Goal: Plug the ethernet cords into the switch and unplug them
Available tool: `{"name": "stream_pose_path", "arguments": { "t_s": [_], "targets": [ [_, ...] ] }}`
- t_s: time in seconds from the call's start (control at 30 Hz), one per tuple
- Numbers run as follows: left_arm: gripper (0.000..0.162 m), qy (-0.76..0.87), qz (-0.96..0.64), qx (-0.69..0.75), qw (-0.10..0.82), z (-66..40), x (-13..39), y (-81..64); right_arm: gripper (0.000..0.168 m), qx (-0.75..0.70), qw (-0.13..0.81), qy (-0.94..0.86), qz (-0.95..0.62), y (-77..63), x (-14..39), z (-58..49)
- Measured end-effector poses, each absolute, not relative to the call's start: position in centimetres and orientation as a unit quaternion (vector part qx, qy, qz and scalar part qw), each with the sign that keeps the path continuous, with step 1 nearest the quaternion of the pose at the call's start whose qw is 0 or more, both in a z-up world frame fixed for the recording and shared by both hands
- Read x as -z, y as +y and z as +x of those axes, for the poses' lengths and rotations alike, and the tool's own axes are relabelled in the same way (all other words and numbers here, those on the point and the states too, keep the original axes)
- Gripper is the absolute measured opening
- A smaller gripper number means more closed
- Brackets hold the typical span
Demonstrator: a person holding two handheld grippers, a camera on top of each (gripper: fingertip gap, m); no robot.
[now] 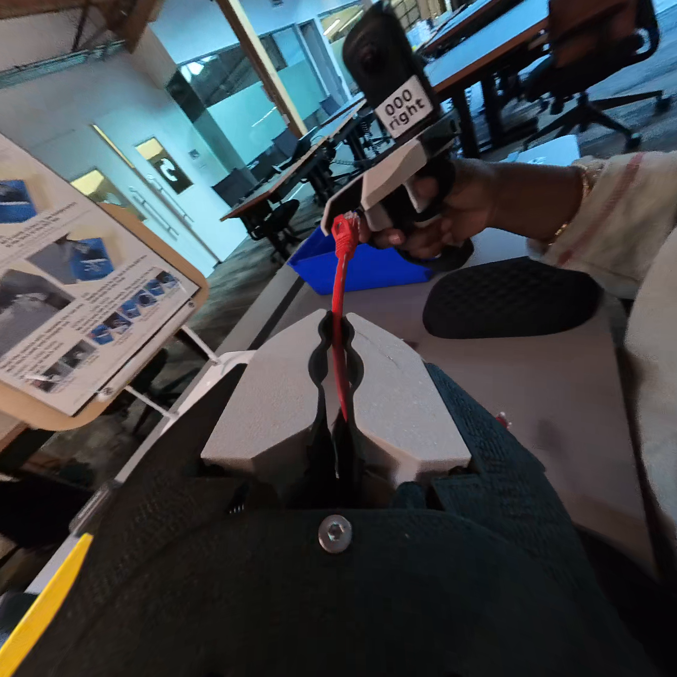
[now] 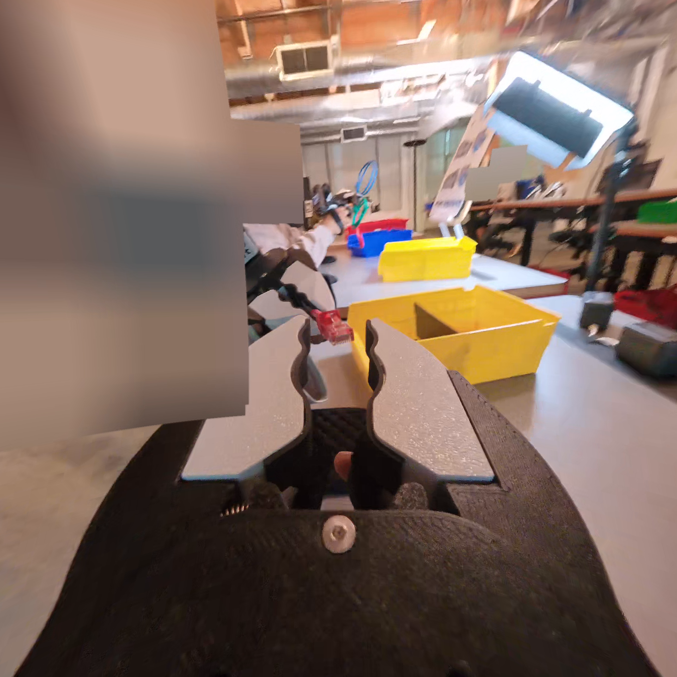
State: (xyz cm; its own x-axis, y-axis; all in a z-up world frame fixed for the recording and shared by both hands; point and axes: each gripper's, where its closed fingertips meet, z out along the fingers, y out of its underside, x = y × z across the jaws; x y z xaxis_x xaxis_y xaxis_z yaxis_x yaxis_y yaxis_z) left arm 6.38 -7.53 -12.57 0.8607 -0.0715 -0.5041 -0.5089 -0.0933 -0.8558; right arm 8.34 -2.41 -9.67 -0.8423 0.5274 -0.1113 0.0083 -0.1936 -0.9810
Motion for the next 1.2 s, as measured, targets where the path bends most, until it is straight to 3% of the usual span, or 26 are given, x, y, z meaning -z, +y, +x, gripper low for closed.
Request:
{"name": "stream_pose_path", "arguments": {
  "t_s": [0.07,0.2,0.23,0.27,0.3,0.33,0.8,1.2],
  "targets": [
    [0.004,0.208,-0.721,-0.155,0.643,6.6,12.9,-7.4,0.016,-0.740,0.150,-0.620,-0.212,-2.9,10.1,8.7],
    [0.005,0.202,-0.736,-0.108,0.638,6.7,13.9,-7.3,0.013,-0.725,0.157,-0.640,-0.199,-3.1,10.9,8.9],
    [0.015,0.194,-0.747,-0.080,0.631,6.7,14.3,-7.2,0.012,-0.724,0.163,-0.641,-0.197,-3.1,11.0,8.9],
    [0.043,0.182,-0.757,-0.051,0.626,6.7,14.6,-7.0,0.012,-0.718,0.169,-0.646,-0.197,-3.1,11.3,8.8],
    [0.058,0.175,-0.765,-0.031,0.619,6.7,14.8,-6.8,0.011,-0.709,0.176,-0.653,-0.200,-3.3,11.9,8.6],
    [0.060,0.172,-0.771,-0.024,0.613,6.7,15.0,-6.5,0.012,-0.703,0.179,-0.658,-0.200,-3.5,12.4,8.5],
    [0.012,0.153,-0.773,0.064,0.612,9.4,18.9,-1.8,0.009,-0.724,0.160,-0.632,-0.224,-3.2,15.1,8.3],
    [0.011,0.170,-0.775,0.073,0.604,10.1,19.3,-1.9,0.008,-0.710,0.169,-0.652,-0.207,-2.7,16.1,9.5]
  ]
}}
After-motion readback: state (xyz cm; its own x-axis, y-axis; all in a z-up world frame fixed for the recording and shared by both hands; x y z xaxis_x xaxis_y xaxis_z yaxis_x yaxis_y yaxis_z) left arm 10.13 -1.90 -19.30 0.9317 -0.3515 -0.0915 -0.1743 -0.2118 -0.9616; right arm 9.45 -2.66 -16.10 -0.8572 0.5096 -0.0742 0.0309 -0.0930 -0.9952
